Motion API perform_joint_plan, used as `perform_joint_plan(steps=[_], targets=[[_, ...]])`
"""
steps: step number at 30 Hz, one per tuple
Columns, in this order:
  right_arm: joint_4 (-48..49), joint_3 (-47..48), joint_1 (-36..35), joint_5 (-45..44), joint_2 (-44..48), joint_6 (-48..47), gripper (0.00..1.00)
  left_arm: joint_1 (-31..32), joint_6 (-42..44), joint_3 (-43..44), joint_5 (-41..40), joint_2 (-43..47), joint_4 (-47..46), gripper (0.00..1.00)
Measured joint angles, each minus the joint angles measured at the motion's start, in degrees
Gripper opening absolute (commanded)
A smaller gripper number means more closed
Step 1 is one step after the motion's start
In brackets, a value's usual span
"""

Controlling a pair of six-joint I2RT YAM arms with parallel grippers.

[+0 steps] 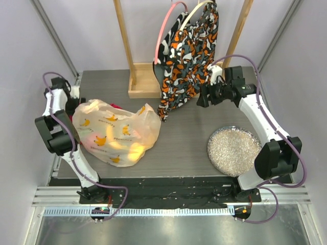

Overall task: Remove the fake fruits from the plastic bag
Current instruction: Adjust the plastic bag at the center of the board.

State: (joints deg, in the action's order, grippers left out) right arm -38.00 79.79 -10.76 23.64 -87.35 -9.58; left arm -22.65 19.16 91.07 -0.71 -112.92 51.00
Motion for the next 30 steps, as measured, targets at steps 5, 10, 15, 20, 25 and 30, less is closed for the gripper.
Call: perform_joint_plan(steps=[5,10,15,20,25,30], targets=[[1.0,6.3,-2.2,7.8,0.1,5.2,0.76,2.2,-2.8,5.0,11.5,6.4,5.7,0.83],[2.5,10.5,-9.9,12.3,0.3,7.1,0.78,3.2,-4.7,4.5,16.7,20.8,9.6,0.87],[2.3,12.8,-19.3,14.3,-0.8,3.3,0.78,1.9,-0.1,5.4,23.0,34.1,14.9,0.90],[2.0,13.3,-24.1,15.1,-4.2,-0.8,0.79,1.7,8.9,5.6,26.3,40.8,22.2,0.91],[0.6,13.3,-27.3,13.1,-7.7,-5.3,0.79,1.6,17.6,4.5,27.6,43.4,24.4,0.91],[1.4,13.3,-30.1,8.8,-10.3,-7.3,0.77,1.6,22.8,2.5,29.5,44.3,26.1,0.90]])
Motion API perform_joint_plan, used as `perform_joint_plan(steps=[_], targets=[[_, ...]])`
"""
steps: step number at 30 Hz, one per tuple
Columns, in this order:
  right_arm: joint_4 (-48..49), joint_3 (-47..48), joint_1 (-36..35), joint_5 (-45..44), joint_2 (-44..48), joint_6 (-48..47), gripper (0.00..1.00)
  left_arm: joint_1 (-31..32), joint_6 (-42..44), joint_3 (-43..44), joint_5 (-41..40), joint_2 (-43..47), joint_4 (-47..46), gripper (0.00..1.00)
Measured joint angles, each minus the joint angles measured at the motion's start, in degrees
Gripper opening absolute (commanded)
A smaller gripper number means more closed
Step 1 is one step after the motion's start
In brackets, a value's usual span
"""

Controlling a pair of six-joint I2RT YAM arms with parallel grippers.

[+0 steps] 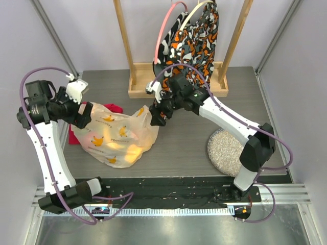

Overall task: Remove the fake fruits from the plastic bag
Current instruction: Adjust the plastic bag at the center of the board.

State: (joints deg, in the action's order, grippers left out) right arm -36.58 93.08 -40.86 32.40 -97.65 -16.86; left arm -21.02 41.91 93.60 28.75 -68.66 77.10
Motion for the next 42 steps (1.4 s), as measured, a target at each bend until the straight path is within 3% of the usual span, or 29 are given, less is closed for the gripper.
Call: perform_joint_plan(steps=[2,3,4,6,7,8,13,21,26,27,28,30,31,34,36,42], targets=[[1.8,0.0,-0.8,-2.1,-1.7,0.0,0.71,0.2,1.6,-0.6,0.3,-0.3,-0.3,0.82],[2.6,0.0,-1.0,-2.8,-2.5,0.1,0.58,0.5,2.2,-1.7,0.2,-0.3,-0.5,0.78],[3.1,0.7,-1.2,-3.5,-4.0,0.2,0.46,0.8,2.5,-3.2,-0.1,-0.3,-0.5,0.64],[4.1,3.1,-1.3,-5.1,-7.6,0.5,0.26,1.4,2.5,-6.2,-0.7,-0.7,-1.0,0.47],[4.3,4.5,-1.3,-5.8,-9.3,0.5,0.05,1.6,1.9,-6.8,-0.9,-1.2,-1.3,0.19],[4.7,6.7,-1.3,-7.0,-11.5,0.6,0.01,1.9,1.4,-7.0,-1.0,-2.4,-1.7,0.03],[6.6,17.9,-1.3,-13.7,-19.0,0.5,0.01,2.5,-8.4,3.0,1.9,-13.1,-8.0,0.00],[17.3,37.7,0.2,-22.4,-24.3,-2.4,0.01,3.9,-38.6,28.6,11.1,-29.6,-29.6,0.00],[21.6,35.4,3.4,-22.4,-20.9,-5.2,0.01,5.0,-47.6,30.3,14.2,-27.9,-37.1,0.00],[22.0,32.9,4.0,-22.3,-19.2,-6.0,0.01,5.1,-48.3,29.0,14.8,-26.6,-37.9,0.07],[23.4,27.7,4.8,-22.0,-16.2,-7.2,0.01,5.2,-49.1,26.6,15.2,-24.5,-38.6,0.24],[24.2,16.9,5.9,-21.1,-9.2,-9.8,0.01,5.3,-49.4,19.2,15.7,-19.2,-39.7,0.69],[24.7,10.8,6.4,-20.9,-5.2,-11.1,0.01,5.3,-48.8,16.4,15.6,-17.1,-39.6,0.75],[24.5,-4.8,6.3,-20.2,5.7,-14.7,0.01,6.0,-47.4,4.7,12.6,-9.4,-39.5,0.90],[23.5,-13.0,5.0,-19.6,11.7,-16.3,0.01,6.6,-46.3,2.2,11.3,-8.0,-38.8,0.95],[20.8,-23.0,2.1,-19.2,17.6,-16.5,0.01,9.0,-46.1,2.5,9.0,-11.0,-38.4,0.94]])
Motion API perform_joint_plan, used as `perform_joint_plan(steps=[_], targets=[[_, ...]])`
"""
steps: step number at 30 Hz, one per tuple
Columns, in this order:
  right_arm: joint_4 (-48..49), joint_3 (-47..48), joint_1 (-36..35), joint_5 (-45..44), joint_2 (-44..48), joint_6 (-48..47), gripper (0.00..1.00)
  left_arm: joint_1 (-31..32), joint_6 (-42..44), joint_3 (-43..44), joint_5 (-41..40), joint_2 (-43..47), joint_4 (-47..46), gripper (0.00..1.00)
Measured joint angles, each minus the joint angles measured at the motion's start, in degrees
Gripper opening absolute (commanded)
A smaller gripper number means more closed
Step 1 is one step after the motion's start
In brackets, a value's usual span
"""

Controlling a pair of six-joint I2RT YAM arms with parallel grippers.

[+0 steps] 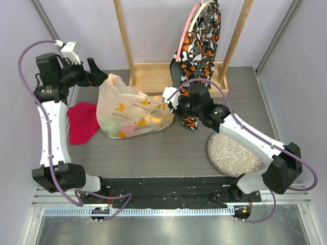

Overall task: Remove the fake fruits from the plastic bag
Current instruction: Adjust the plastic bag at the center of the board.

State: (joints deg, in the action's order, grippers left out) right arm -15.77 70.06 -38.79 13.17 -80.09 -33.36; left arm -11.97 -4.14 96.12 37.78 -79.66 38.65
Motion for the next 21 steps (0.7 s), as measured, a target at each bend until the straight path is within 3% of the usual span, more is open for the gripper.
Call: perform_joint_plan(steps=[5,10,11,12,15,19,21], targets=[[0.0,-1.3,0.0,-0.3,0.0,1.8,0.01,5.3,0.2,2.8,-1.9,-6.3,1.1,0.81],[0.0,-1.7,0.0,-1.0,0.0,2.0,0.01,9.5,0.8,3.9,-2.2,-10.5,3.2,0.62],[0.0,-1.8,-0.1,-1.1,0.0,2.0,0.01,10.7,1.7,3.7,-3.5,-10.5,4.0,0.56],[0.0,-1.9,0.0,-1.2,0.1,2.0,0.01,11.9,2.7,3.6,-4.9,-10.5,5.0,0.37],[0.0,-2.1,0.0,-1.3,0.1,2.0,0.01,15.5,4.8,3.6,-8.4,-10.7,7.1,0.00],[1.0,-1.4,0.0,-1.2,-0.5,1.2,0.01,16.7,6.2,6.3,-11.7,-13.2,8.5,0.00],[2.0,2.2,0.0,-1.0,-3.7,0.2,0.01,16.0,6.1,12.6,-13.2,-17.0,9.0,0.00]])
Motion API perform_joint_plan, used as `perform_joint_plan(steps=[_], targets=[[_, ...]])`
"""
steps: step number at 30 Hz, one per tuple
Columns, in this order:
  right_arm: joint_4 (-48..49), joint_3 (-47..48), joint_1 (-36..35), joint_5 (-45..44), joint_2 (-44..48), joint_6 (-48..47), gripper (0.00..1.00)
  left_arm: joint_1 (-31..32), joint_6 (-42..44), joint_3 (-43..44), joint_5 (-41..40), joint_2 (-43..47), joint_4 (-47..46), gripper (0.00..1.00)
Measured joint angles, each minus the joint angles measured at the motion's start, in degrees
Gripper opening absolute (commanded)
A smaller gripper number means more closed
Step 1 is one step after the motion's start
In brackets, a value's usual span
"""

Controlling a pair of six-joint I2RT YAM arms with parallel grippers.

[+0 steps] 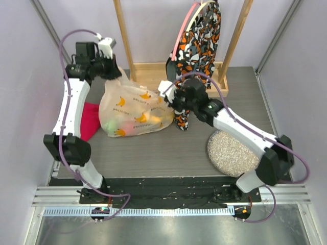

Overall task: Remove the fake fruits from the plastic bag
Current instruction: Adjust the plastic bag at the center of the board.

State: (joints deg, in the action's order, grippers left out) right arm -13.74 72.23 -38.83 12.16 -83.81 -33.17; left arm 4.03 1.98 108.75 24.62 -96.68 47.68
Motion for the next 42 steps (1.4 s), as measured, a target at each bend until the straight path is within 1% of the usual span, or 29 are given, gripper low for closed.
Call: perform_joint_plan(steps=[1,3,5,6,7,8,10,12,14,15,17,18,19,22,23,24,25,26,27,28,29,31,33,35,36,38,39,40,42], targets=[[0.8,3.9,0.0,0.0,-3.1,-0.3,0.01,-0.6,-0.6,3.6,-0.2,-2.1,-0.3,0.00],[2.9,13.4,0.0,-0.4,-10.6,-0.5,0.01,-2.5,-3.5,10.4,-0.3,-5.9,-4.3,0.00],[5.7,27.1,0.1,-1.2,-20.4,0.1,0.01,-4.6,-6.3,16.9,-0.6,-9.4,-7.0,0.00],[6.8,32.2,0.2,-1.7,-24.0,0.3,0.01,-5.2,-6.8,22.1,-0.8,-12.1,-7.6,0.00],[7.4,39.8,0.5,-2.6,-28.8,0.4,0.01,-5.9,-7.0,27.8,-1.1,-15.2,-8.5,0.00],[8.2,43.1,0.7,-3.0,-30.9,0.5,0.01,-5.9,-7.0,30.1,-1.3,-16.4,-9.4,0.00],[8.3,46.6,1.4,-3.8,-32.6,0.2,0.01,-5.0,-7.0,30.3,-0.7,-16.5,-11.1,0.00],[8.5,45.6,2.3,-4.0,-31.2,-0.6,0.01,-3.6,-7.6,26.6,0.9,-13.8,-11.5,0.00],[9.6,39.3,3.1,-3.8,-26.7,-2.6,0.01,-2.6,-7.9,18.9,2.5,-8.7,-12.8,0.00],[9.9,34.0,3.5,-3.3,-23.0,-3.9,0.01,-2.1,-7.9,13.6,3.4,-5.0,-12.8,0.00],[9.6,22.5,4.2,-2.5,-14.3,-7.2,0.01,-1.8,-7.9,2.1,4.4,3.8,-13.9,0.00],[9.3,17.8,4.4,-2.2,-10.5,-8.8,0.01,-1.9,-7.6,-4.9,4.5,9.4,-14.6,0.00],[8.5,11.0,4.5,-1.6,-4.8,-11.2,0.01,-2.0,-7.5,-11.5,4.3,15.2,-14.6,0.00],[6.2,-1.6,4.2,-0.7,6.5,-17.0,0.01,-2.3,-7.0,-26.1,3.5,30.2,-14.4,0.00],[5.3,-5.1,3.9,-0.5,9.6,-18.7,0.05,-2.3,-6.8,-30.0,3.5,34.5,-13.9,0.00],[4.3,-8.4,3.6,-0.4,12.3,-20.3,0.12,-2.3,-6.4,-33.6,3.4,38.0,-13.5,0.00],[2.7,-11.1,3.6,-0.3,14.3,-21.5,0.27,-2.3,-6.3,-36.9,3.5,41.1,-13.0,0.00],[0.9,-13.2,3.6,-0.2,15.6,-22.3,0.51,-2.3,-6.2,-39.8,3.5,43.8,-12.1,0.00],[-1.2,-14.7,3.6,-0.3,16.1,-22.6,0.63,-2.2,-6.3,-42.2,3.7,45.6,-11.4,0.00],[-3.2,-15.1,3.6,-0.4,16.0,-22.6,0.71,-2.2,-6.4,-43.9,3.7,46.6,-11.0,0.00],[-5.8,-15.2,3.5,-0.6,15.6,-22.7,0.80,-2.3,-6.7,-45.8,3.9,47.1,-10.2,0.00],[-10.7,-13.7,3.3,-0.9,14.4,-21.9,0.83,-2.3,-7.6,-47.2,3.9,47.0,-9.3,0.00],[-19.0,-6.8,3.1,-0.6,11.7,-20.7,0.86,-2.3,-8.3,-47.2,4.0,45.2,-9.2,0.00],[-25.4,4.4,3.0,0.8,8.3,-19.0,0.88,-2.3,-9.2,-47.2,4.0,43.9,-9.2,0.00],[-27.7,11.0,2.9,1.6,6.6,-17.9,0.88,-2.3,-9.6,-47.2,4.0,43.7,-9.3,0.00],[-28.6,23.3,2.9,3.8,4.7,-14.3,0.84,-2.3,-10.7,-47.2,3.9,43.6,-9.7,0.00],[-28.2,26.9,2.9,4.6,4.4,-12.8,0.80,-2.3,-11.1,-47.2,3.9,43.6,-10.0,0.00],[-27.3,30.0,2.9,5.6,4.3,-10.6,0.69,-2.3,-11.8,-47.2,3.9,43.6,-10.6,0.00],[-23.3,33.0,2.8,7.5,4.7,-5.5,0.55,-2.3,-12.6,-47.2,3.9,43.6,-11.6,0.00]])
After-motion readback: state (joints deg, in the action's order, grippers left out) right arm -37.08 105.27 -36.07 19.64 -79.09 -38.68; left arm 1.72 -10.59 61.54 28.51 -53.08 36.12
